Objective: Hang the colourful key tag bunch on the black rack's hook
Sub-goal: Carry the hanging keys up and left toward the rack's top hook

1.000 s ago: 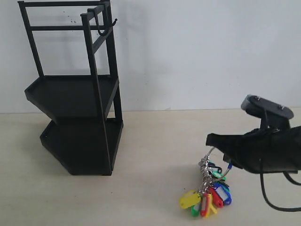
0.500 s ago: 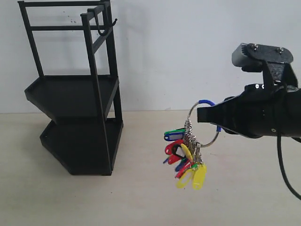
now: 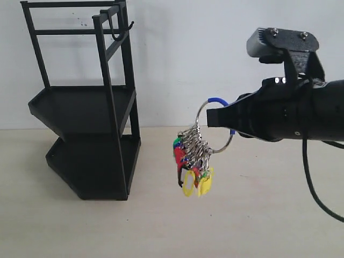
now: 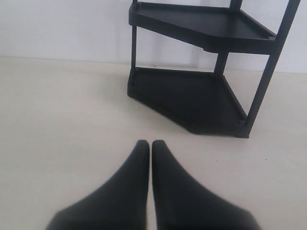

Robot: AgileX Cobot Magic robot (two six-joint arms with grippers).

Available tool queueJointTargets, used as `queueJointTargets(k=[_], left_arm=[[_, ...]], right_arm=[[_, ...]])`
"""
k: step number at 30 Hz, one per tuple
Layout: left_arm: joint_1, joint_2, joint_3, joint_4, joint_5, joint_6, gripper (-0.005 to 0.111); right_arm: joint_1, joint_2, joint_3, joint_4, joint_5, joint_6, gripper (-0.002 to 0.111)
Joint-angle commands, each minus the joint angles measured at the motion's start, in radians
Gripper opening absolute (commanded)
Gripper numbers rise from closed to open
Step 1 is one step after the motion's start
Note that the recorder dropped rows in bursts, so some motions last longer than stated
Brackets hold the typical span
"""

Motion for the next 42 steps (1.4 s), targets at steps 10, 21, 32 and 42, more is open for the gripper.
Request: queueJointTargets(k=[10, 21, 32, 42], left_arm=[[-0.001, -0.002, -0.001, 0.005, -0.008, 0.003, 0.004], [-0.001, -0.002, -0.001, 0.005, -0.008, 0.003, 0.004], [-0.001, -0.002, -0.001, 0.005, -0.008, 0.003, 0.004], [-0.001, -0.002, -0.001, 0.005, -0.008, 0.003, 0.004]], right_arm=[[0.057, 0.169, -0.193, -0.022, -0.265, -0.174, 0.000], [0.089, 0.356, -0.408, -0.022, -0.302, -0.202, 0.000], [0.104, 0.453, -0.539, -0.022, -0.315, -0.227, 0.000], [0.196, 0.453, -0.560, -0.028, -0.401, -0.268, 0.000]])
